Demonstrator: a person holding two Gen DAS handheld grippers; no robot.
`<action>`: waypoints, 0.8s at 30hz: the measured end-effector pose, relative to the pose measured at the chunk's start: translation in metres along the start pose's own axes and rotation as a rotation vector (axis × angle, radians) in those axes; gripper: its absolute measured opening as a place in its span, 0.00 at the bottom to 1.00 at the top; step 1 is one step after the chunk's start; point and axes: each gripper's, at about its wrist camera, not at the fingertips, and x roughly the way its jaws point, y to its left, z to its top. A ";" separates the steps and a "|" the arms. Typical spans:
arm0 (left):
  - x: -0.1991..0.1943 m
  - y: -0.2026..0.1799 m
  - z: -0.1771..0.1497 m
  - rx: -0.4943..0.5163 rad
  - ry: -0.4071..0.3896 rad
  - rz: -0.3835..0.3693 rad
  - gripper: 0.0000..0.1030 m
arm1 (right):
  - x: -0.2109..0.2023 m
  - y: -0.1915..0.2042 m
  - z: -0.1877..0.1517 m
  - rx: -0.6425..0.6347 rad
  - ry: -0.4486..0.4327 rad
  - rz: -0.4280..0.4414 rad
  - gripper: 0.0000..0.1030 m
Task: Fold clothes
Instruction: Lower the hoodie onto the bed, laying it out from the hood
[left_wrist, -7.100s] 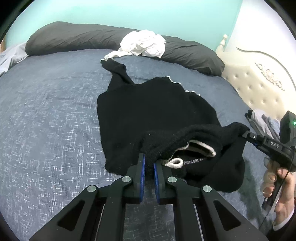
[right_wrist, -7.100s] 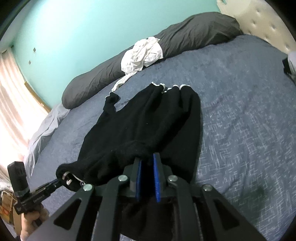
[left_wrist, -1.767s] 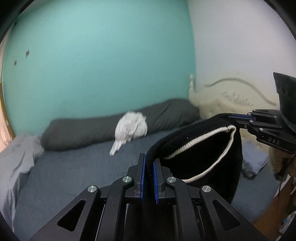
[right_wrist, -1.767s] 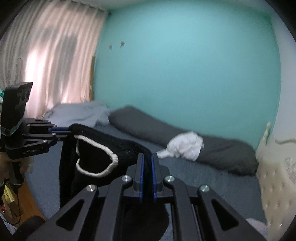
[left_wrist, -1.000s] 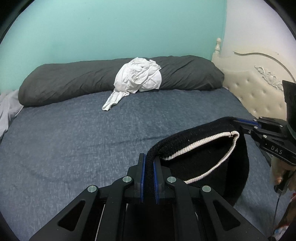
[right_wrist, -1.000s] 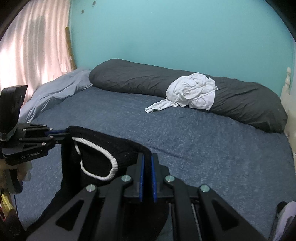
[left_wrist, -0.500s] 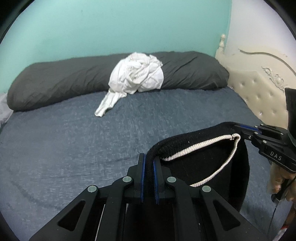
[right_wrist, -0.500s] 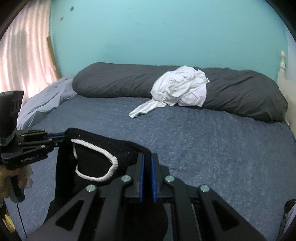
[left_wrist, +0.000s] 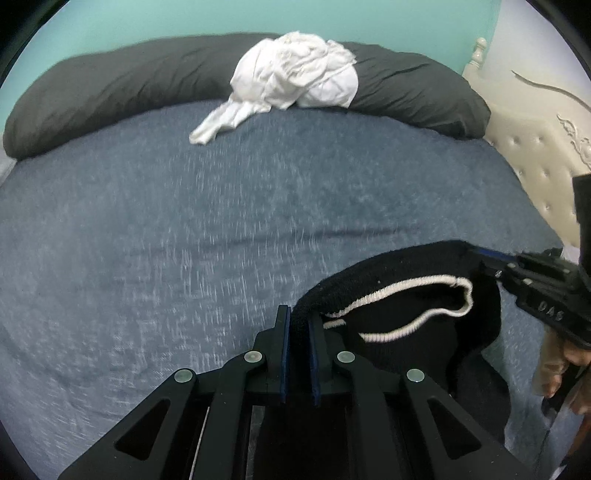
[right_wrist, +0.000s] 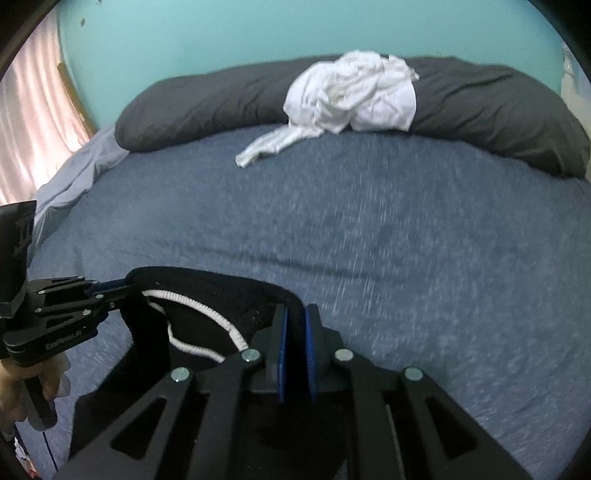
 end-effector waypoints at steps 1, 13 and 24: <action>0.003 0.002 -0.003 -0.006 0.006 -0.001 0.11 | 0.006 0.000 -0.004 0.007 0.013 -0.006 0.10; -0.011 0.018 -0.022 -0.081 0.013 -0.060 0.61 | 0.009 -0.032 -0.016 0.174 0.001 -0.018 0.22; -0.046 -0.021 -0.090 0.057 0.110 -0.076 0.63 | -0.055 -0.021 -0.070 0.209 0.015 0.060 0.47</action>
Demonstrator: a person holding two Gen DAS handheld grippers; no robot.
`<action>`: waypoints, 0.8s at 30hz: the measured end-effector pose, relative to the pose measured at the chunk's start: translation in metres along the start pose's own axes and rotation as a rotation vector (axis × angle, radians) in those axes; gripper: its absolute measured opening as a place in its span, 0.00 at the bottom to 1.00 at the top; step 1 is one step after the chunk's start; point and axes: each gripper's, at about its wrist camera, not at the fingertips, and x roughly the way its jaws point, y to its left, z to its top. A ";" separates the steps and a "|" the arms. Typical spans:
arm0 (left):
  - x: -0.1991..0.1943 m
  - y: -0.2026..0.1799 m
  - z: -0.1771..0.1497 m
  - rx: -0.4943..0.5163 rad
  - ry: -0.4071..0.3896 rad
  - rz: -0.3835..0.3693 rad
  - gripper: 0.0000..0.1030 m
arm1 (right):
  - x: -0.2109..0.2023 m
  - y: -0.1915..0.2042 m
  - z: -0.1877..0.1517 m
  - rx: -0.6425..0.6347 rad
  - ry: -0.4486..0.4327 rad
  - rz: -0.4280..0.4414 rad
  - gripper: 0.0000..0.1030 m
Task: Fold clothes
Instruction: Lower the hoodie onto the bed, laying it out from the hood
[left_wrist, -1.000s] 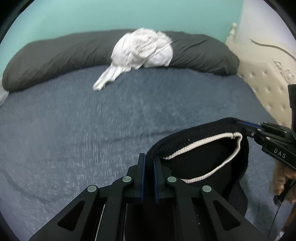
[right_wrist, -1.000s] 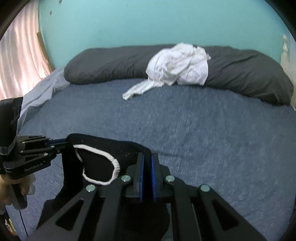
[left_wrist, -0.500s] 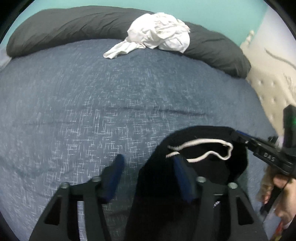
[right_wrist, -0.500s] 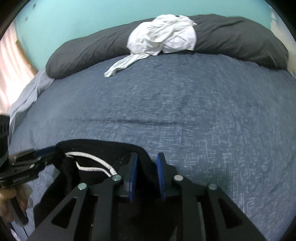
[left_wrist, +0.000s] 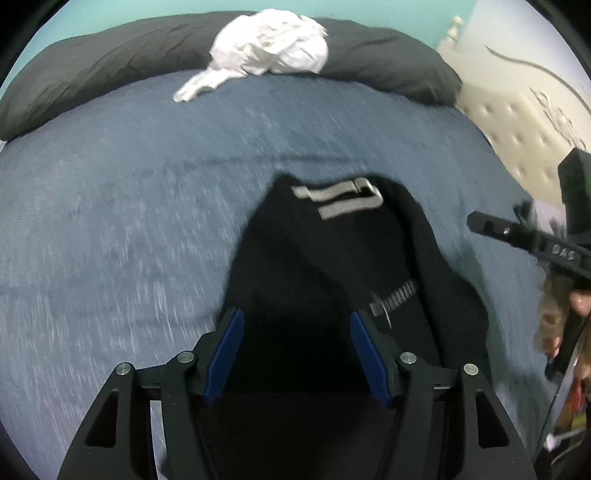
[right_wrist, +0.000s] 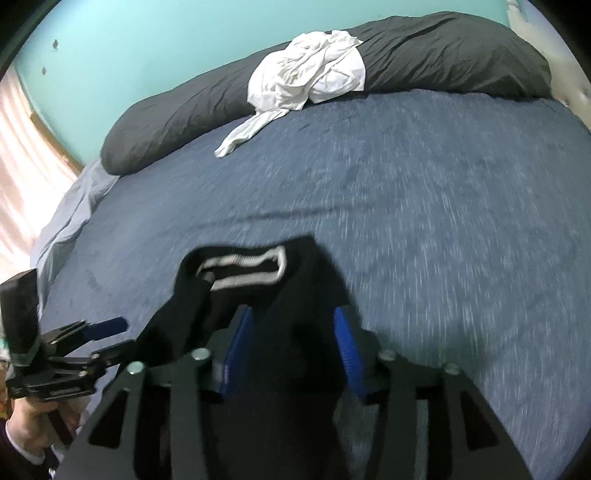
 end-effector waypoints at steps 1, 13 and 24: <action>-0.002 -0.003 -0.008 0.007 0.011 0.009 0.63 | -0.006 0.001 -0.009 0.001 0.004 0.001 0.48; -0.049 -0.024 -0.095 0.056 0.068 0.055 0.83 | -0.062 0.029 -0.104 -0.052 0.115 0.000 0.50; -0.066 -0.046 -0.155 0.127 0.146 0.071 0.83 | -0.082 0.058 -0.167 -0.149 0.234 -0.013 0.50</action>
